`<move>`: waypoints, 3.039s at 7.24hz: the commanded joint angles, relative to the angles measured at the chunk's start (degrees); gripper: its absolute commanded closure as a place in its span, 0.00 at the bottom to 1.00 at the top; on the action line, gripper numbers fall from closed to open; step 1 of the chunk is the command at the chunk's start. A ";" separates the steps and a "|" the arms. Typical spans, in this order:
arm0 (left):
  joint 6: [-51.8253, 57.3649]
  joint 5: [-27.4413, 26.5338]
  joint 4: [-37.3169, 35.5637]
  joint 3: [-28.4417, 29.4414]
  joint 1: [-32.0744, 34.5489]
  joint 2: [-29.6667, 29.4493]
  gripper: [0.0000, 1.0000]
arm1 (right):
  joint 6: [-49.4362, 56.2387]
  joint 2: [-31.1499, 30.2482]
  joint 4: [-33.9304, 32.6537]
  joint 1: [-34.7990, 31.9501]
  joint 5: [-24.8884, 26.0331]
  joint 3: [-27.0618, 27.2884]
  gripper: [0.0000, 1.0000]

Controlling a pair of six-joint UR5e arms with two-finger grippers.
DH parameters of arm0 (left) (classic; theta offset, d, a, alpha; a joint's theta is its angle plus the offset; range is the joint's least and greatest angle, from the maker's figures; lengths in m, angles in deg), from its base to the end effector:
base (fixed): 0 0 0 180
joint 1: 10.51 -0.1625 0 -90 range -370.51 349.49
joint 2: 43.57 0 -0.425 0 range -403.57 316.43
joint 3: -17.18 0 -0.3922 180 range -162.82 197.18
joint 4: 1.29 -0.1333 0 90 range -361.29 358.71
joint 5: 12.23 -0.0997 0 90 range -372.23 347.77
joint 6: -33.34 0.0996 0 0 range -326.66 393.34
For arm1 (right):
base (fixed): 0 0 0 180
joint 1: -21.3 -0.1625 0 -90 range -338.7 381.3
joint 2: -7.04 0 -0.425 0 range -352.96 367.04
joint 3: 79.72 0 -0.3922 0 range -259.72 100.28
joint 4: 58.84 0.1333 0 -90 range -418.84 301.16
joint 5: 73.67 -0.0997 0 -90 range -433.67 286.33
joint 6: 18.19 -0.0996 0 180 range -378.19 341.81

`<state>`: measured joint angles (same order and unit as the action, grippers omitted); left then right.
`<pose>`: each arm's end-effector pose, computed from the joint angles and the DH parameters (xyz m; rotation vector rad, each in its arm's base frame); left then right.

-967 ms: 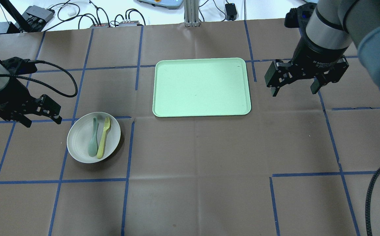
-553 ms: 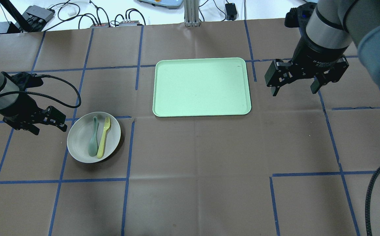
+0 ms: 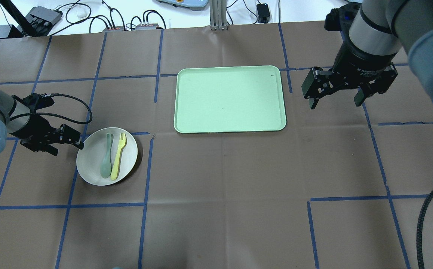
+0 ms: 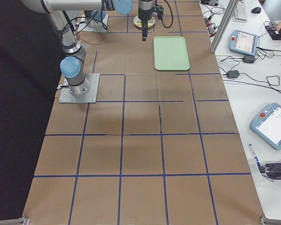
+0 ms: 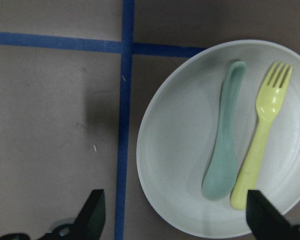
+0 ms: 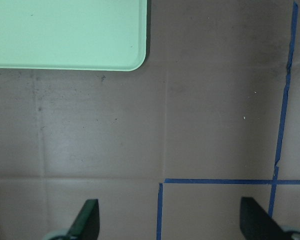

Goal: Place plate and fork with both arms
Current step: 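Grasp the white plate rim with the left gripper, then carry the plate with the left gripper onto the light green tray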

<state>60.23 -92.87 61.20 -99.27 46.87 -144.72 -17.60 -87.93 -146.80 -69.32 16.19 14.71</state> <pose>0.1295 -0.4797 0.2260 0.1665 -2.9063 -0.1048 0.1384 -0.4510 0.4874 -0.0331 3.1387 0.0411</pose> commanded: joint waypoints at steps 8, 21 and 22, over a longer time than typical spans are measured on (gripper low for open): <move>0.53 1.80 -5.90 -2.47 -1.39 -4.49 0.37 | 0.03 -0.04 -0.36 0.00 0.06 -0.04 0.00; -2.45 7.85 -5.10 0.33 4.20 -2.29 1.00 | -0.06 0.04 -0.45 0.00 -0.03 -0.04 0.00; -4.55 10.65 -5.28 2.52 8.59 -2.38 1.00 | -0.06 0.13 -0.45 0.00 -0.03 -0.04 0.00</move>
<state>57.48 -85.01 56.09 -99.00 50.99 -147.17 -17.70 -87.87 -147.25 -69.32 16.16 14.67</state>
